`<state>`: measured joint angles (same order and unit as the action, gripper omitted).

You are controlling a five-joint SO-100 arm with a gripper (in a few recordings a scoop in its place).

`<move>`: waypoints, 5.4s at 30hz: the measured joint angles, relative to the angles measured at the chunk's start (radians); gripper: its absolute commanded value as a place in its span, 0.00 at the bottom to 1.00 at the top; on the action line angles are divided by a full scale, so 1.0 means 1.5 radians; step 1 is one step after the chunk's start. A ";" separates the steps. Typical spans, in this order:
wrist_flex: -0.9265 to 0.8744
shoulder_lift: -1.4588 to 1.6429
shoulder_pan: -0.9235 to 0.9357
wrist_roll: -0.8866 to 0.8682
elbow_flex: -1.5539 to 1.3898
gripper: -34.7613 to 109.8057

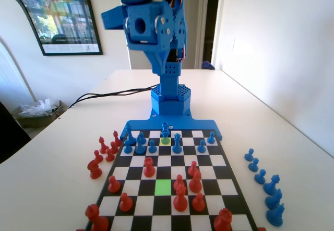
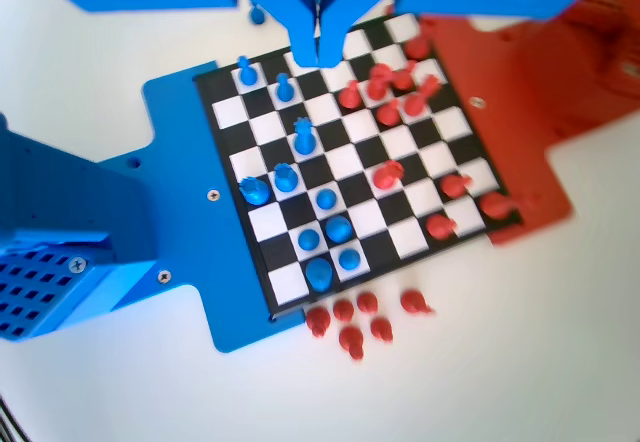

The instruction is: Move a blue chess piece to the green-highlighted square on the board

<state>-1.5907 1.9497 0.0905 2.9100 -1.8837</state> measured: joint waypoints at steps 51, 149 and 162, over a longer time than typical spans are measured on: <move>0.449 -0.079 -0.002 0.004 -0.398 0.31; 0.706 -0.157 0.018 0.004 -0.499 0.25; 0.466 -0.163 0.014 0.004 -0.367 0.25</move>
<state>-0.8912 1.7058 0.1120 2.9161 -2.4344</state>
